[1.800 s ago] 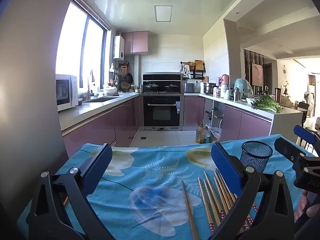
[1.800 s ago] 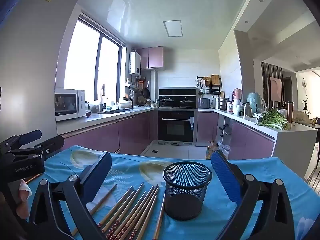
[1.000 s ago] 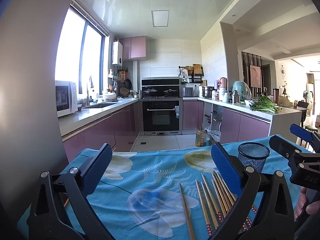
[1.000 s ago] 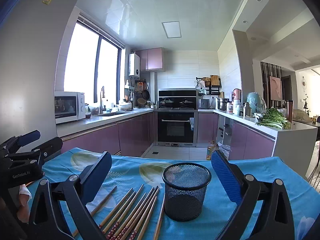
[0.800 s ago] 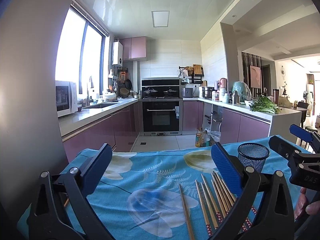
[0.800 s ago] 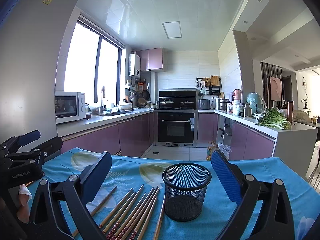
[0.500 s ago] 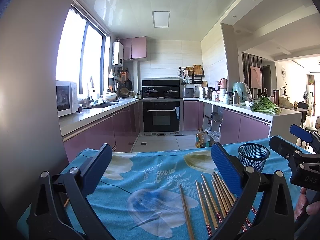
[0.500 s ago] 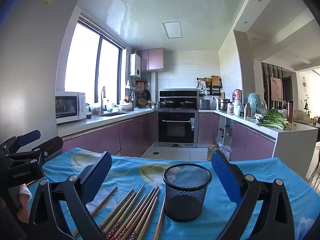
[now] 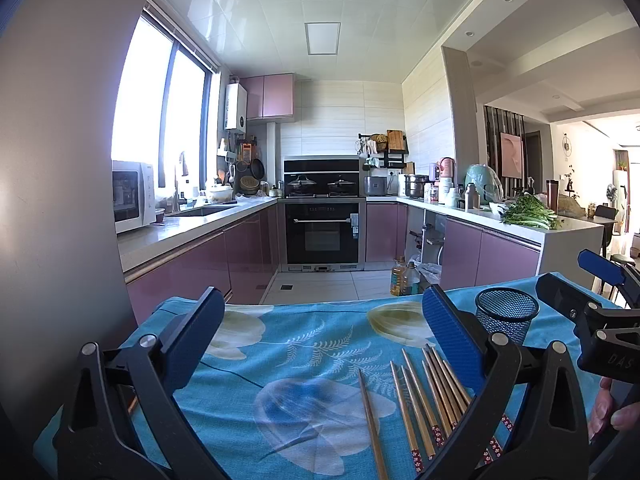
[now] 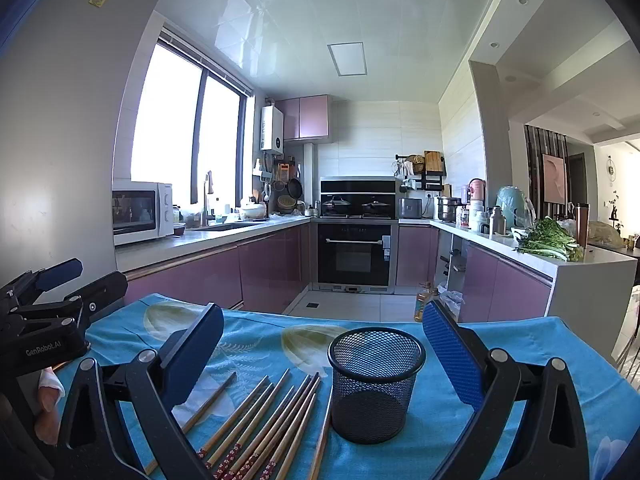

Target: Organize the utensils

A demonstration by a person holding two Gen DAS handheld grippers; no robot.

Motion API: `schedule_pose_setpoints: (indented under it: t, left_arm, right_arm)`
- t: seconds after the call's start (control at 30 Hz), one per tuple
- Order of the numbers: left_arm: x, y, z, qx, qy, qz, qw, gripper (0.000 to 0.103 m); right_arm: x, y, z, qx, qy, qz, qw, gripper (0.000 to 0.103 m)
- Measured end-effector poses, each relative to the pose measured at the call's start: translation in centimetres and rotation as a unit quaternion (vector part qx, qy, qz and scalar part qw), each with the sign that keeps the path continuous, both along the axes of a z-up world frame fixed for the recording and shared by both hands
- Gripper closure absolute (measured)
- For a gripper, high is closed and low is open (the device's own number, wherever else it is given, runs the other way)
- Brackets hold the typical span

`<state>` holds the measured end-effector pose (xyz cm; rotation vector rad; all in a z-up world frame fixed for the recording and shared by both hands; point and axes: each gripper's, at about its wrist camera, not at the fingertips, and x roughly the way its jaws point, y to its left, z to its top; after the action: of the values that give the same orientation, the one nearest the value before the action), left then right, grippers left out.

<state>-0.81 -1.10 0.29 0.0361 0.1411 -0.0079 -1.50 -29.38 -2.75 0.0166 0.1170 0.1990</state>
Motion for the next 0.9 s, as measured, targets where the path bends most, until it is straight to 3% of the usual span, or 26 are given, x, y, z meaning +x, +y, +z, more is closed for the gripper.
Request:
schedule_pose_setpoints:
  t: [0.9]
  left_arm:
    - [0.23,0.19,-0.30,-0.002,0.010,-0.002,0.9999,0.005]
  right_arm:
    - [0.35,-0.45,-0.08,-0.001,0.006,0.004,1.000,0.007]
